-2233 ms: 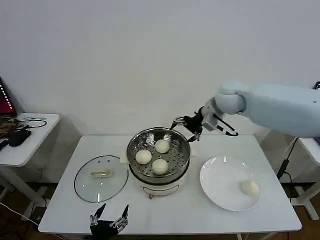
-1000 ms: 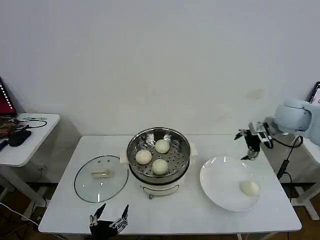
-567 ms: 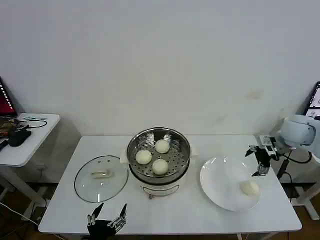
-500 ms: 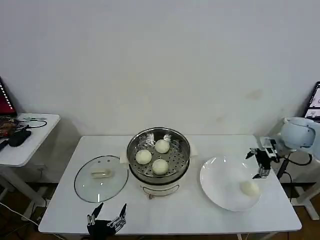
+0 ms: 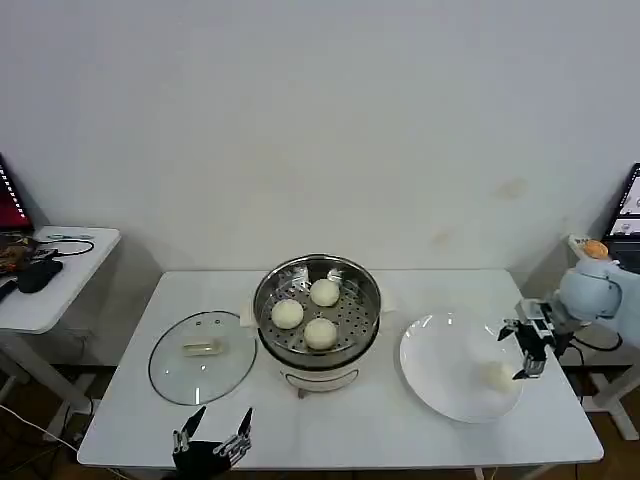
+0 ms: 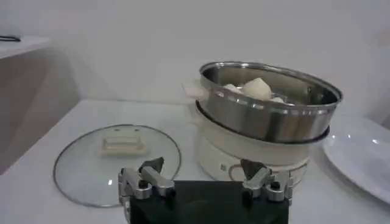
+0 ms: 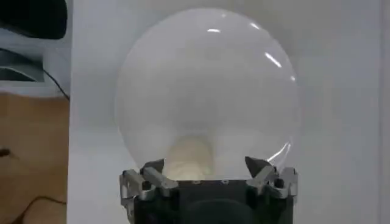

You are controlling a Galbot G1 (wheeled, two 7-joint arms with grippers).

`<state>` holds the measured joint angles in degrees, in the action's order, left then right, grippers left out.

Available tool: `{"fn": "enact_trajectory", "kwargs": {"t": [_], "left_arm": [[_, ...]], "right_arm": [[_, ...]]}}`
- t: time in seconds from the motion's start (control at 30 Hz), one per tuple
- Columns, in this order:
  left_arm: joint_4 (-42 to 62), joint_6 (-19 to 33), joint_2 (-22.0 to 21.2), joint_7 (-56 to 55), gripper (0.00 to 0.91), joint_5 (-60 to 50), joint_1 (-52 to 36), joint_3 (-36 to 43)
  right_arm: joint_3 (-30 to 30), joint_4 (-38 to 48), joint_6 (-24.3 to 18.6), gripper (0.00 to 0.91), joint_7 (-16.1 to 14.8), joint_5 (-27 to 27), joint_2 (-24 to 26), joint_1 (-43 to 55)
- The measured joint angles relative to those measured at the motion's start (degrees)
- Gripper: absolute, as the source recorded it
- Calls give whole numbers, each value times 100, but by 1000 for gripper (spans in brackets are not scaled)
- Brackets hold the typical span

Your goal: Take steamed baozi put them in steamer then cover it.

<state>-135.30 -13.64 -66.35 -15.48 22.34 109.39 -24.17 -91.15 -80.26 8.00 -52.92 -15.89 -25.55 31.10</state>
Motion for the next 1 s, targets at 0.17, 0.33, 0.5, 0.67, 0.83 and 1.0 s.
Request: {"fn": "enact_trajectory", "kwargs": {"t": [0.17, 0.33, 0.5, 0.67, 0.83, 1.0], "left_arm": [[-7, 0, -13, -3, 907, -2, 17, -7], [-10, 0, -11, -3, 907, -5, 32, -12], [-23, -1, -21, -5, 907, -5, 49, -13], [-24, -3, -24, -7, 907, -7, 47, -12], [-24, -11, -34, -12, 907, -13, 43, -3], [-25, -19, -32, -12, 907, -13, 34, -8]], "right_arm": [[312, 145, -30, 907, 9, 99, -37, -384], [587, 272, -36, 907, 32, 164, -95, -707], [793, 386, -56, 907, 29, 235, -122, -937], [983, 496, -55, 907, 37, 259, -164, -1136], [1122, 597, -41, 846, 29, 292, -209, -1298], [1218, 677, -20, 746, 12, 320, -216, -1414]]}}
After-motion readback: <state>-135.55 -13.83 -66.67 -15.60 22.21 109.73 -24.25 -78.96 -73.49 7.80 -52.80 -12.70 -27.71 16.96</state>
